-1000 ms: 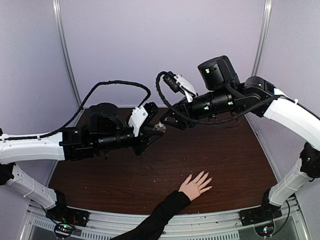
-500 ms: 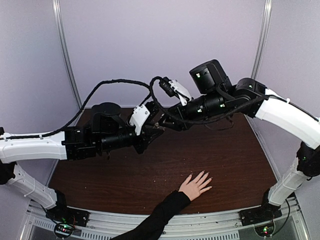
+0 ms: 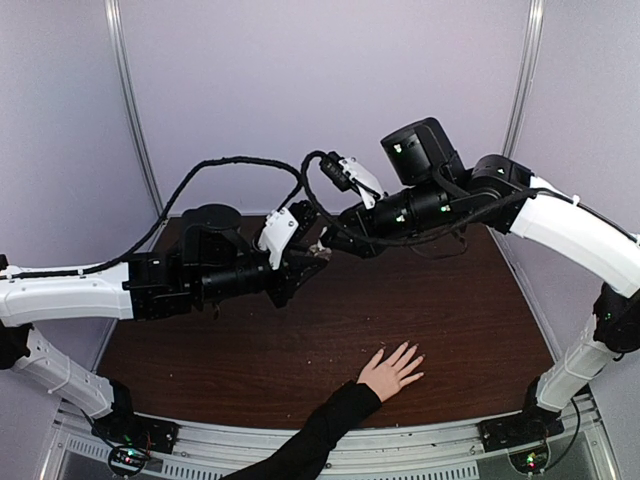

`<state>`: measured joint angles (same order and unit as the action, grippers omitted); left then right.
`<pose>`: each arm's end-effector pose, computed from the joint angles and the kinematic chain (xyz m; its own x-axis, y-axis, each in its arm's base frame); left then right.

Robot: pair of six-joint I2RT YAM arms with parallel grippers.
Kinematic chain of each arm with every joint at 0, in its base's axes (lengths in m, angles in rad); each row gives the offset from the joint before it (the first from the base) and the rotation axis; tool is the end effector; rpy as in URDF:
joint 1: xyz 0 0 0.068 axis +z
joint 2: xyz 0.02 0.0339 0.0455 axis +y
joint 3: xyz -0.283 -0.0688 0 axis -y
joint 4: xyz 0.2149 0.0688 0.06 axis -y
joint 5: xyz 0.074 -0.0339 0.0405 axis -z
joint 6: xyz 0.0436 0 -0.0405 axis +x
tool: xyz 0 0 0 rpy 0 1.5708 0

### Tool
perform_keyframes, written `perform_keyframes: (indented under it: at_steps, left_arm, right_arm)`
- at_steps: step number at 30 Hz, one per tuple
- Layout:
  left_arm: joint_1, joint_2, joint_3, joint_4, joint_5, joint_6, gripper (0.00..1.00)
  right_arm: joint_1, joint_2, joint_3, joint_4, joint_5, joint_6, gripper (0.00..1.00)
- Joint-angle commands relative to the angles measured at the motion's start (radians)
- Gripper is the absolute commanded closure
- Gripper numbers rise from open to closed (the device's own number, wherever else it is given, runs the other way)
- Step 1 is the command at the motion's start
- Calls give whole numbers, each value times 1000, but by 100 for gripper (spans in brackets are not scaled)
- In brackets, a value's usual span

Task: Paint the nails
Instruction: Unscrew the nail polish bottle cap from the nail polish bottle.

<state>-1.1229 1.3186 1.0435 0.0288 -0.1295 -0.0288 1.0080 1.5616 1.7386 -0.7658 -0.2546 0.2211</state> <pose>0.1290 -0.2555 0.3583 -0.1297 0.2041 -0.9703 0.8362 0.5484 0.0035 0.1588 0.2723 0.4289 -0.4931 -0.3839 -0.7807 -0.8426 0.4340 0.3188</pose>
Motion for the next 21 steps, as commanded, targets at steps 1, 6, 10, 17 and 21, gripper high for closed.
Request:
perform_keyframes:
  at_steps: [1, 6, 10, 17, 21]
  left_arm:
    - [-3, -38, 1, 99, 98, -27, 100]
    - [8, -59, -18, 131, 255, -46, 100]
    - [12, -69, -22, 152, 371, -64, 100]
    - [21, -63, -13, 188, 634, -87, 100]
    - [20, -56, -5, 183, 692, -90, 100]
  right_arm:
    - [-5, -14, 20, 40, -37, -53, 98]
    - [-5, -46, 3, 43, -80, -143, 100]
    - [-5, -72, -22, 51, -148, -235, 100]
    - [-5, -111, -29, 45, -276, -335, 100]
    - [-5, -130, -28, 40, -301, -357, 100]
